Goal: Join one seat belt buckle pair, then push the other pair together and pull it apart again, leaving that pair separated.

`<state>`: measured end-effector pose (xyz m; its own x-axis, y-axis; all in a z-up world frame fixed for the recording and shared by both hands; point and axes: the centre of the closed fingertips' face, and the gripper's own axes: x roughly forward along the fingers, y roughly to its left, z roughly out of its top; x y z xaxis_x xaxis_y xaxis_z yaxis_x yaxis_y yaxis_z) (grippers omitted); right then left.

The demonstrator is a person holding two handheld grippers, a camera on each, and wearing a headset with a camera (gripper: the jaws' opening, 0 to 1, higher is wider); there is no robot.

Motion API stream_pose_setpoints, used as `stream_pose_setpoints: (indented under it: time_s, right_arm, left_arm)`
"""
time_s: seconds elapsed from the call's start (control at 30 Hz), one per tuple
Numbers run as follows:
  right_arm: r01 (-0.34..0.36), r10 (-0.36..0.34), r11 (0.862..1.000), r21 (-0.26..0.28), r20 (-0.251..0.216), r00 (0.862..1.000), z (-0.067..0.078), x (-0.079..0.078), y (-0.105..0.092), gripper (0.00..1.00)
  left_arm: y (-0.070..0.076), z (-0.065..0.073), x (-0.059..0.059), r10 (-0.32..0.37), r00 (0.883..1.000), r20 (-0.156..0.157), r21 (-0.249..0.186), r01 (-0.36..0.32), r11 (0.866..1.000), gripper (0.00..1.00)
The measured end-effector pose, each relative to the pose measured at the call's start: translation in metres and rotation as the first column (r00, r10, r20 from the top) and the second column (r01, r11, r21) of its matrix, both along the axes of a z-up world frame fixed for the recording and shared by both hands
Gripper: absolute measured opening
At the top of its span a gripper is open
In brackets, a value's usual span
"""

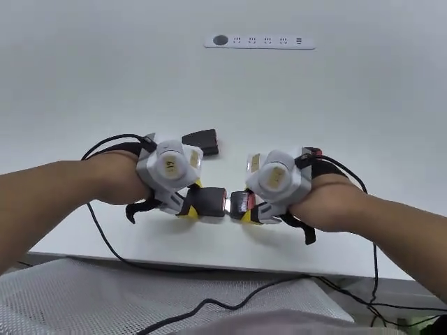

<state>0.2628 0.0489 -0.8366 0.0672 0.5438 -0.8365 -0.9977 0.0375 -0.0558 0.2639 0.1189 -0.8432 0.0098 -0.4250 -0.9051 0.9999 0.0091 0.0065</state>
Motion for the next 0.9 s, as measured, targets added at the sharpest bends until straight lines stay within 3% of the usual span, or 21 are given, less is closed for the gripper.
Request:
stream_pose_setpoints:
  time_s: [0.5, 0.9]
  right_arm:
    - [-0.017, 0.017, 1.0, -0.018, -0.004, 1.0, -0.0016, -0.0014, 0.0001, 0.3]
    - [-0.018, 0.018, 1.0, 0.0, 0.002, 1.0, -0.0022, -0.0019, 0.0004, 0.32]
  left_arm:
    - [0.0009, -0.0013, 0.0003, -0.008, 1.0, -0.004, 0.016, 0.008, 1.0, 0.32]
    - [0.0008, -0.0034, 0.0004, 0.016, 1.0, -0.005, 0.04, -0.016, 0.999, 0.33]
